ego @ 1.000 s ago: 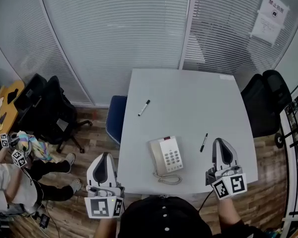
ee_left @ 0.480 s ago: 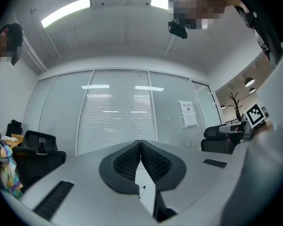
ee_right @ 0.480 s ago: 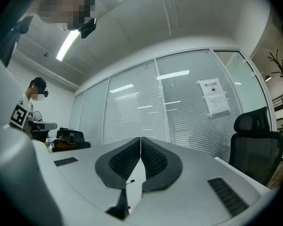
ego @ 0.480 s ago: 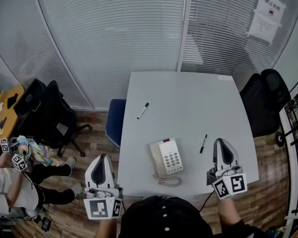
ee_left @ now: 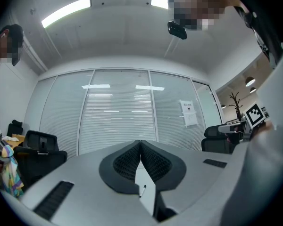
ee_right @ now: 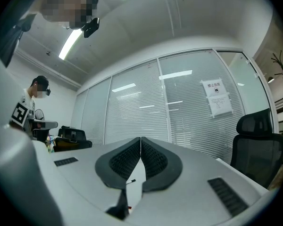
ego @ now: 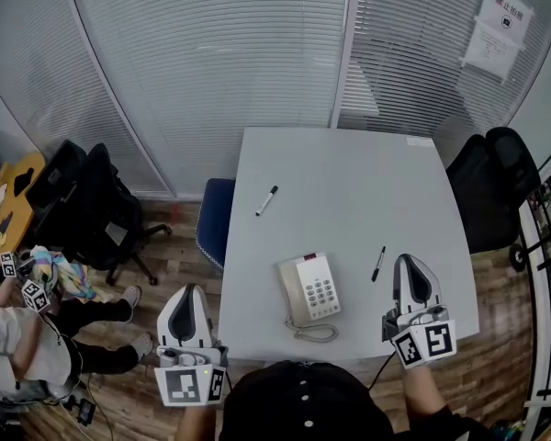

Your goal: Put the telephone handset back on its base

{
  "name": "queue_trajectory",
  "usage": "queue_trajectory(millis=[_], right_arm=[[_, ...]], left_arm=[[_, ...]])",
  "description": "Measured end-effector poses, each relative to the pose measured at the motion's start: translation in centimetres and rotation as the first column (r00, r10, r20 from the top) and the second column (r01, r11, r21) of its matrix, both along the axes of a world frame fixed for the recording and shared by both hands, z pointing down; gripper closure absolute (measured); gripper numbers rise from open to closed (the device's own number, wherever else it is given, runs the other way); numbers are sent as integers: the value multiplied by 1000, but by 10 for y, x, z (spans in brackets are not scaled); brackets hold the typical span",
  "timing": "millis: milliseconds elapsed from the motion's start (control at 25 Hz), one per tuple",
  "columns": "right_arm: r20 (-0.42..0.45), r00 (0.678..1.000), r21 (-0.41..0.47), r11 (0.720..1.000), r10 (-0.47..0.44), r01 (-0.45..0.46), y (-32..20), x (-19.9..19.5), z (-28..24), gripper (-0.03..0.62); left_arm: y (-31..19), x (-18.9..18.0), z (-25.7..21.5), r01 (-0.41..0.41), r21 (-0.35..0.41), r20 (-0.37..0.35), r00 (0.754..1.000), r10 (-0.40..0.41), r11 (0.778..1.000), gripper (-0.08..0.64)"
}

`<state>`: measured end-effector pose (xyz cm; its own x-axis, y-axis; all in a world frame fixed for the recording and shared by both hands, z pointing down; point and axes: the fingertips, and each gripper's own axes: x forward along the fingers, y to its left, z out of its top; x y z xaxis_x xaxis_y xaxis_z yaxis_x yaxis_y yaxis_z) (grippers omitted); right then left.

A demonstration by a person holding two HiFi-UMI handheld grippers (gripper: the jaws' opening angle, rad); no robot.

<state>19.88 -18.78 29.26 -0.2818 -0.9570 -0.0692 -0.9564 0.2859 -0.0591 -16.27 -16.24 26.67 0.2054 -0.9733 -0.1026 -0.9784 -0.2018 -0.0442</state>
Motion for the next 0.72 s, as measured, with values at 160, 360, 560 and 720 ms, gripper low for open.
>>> queue_trajectory(millis=[160, 360, 560, 720], right_arm=[[-19, 1000, 4, 1000, -1, 1, 0, -1, -1, 561], [-26, 1000, 7, 1000, -4, 4, 1, -4, -2, 561], [-29, 1000, 6, 1000, -5, 5, 2, -4, -2, 561], [-36, 999, 9, 1000, -8, 9, 1, -8, -2, 561]], left_arm=[[-1, 1, 0, 0, -2, 2, 1000, 0, 1000, 543], [0, 2, 0, -8, -2, 4, 1000, 8, 1000, 543], [-1, 2, 0, -9, -1, 6, 1000, 9, 1000, 543], [-1, 1, 0, -11, 4, 4, 1000, 11, 1000, 543]])
